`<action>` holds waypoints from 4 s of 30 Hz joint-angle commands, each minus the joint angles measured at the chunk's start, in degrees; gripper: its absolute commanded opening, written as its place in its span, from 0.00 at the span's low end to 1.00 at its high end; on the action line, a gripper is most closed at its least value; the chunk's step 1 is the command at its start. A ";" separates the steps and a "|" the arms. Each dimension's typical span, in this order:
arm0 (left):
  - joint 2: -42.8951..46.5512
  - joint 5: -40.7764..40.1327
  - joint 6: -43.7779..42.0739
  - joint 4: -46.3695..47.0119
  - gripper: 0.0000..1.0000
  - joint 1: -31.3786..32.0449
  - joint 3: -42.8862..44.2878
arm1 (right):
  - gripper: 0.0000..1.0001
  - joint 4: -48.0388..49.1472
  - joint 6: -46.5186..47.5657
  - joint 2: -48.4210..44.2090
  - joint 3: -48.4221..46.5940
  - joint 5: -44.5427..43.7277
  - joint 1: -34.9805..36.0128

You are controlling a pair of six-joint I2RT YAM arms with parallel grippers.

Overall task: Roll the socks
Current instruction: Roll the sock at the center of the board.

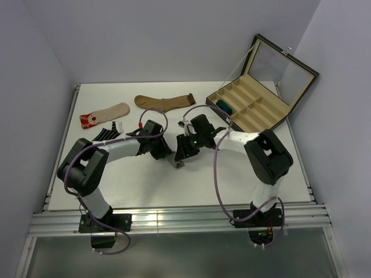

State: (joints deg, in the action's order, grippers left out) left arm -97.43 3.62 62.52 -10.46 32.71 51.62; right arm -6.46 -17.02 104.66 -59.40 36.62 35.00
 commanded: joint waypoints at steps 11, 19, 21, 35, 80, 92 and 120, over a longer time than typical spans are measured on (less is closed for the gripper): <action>-6.90 0.51 -8.56 -13.27 0.31 -0.01 7.26 | 0.63 9.35 16.39 -16.16 7.98 -44.06 17.97; -8.83 1.57 -10.14 -16.43 0.31 -0.01 10.78 | 0.72 10.24 22.99 -10.10 6.67 -56.92 26.69; -9.18 1.39 -10.40 -17.13 0.32 -0.10 11.84 | 0.72 9.80 23.96 -7.91 5.35 -58.50 27.92; -11.12 2.80 -12.33 -18.98 0.32 -0.10 14.48 | 0.62 4.45 24.93 4.32 1.39 -66.06 31.53; -4.70 2.80 4.89 -3.07 0.27 -3.53 2.61 | 0.04 2.42 17.45 -1.48 3.76 -31.96 16.41; -6.02 1.66 1.29 -9.13 0.07 -3.35 5.78 | 0.61 -1.10 20.18 -4.03 -1.24 -42.76 19.40; -6.81 2.53 1.20 -9.14 0.07 -2.83 6.74 | 0.42 3.56 19.21 6.43 -4.76 -47.35 20.19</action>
State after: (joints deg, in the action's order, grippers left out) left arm -102.17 7.70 65.43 -16.29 28.69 59.07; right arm -4.14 1.63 108.03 -62.87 -13.02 55.70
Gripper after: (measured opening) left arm 0.322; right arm 0.455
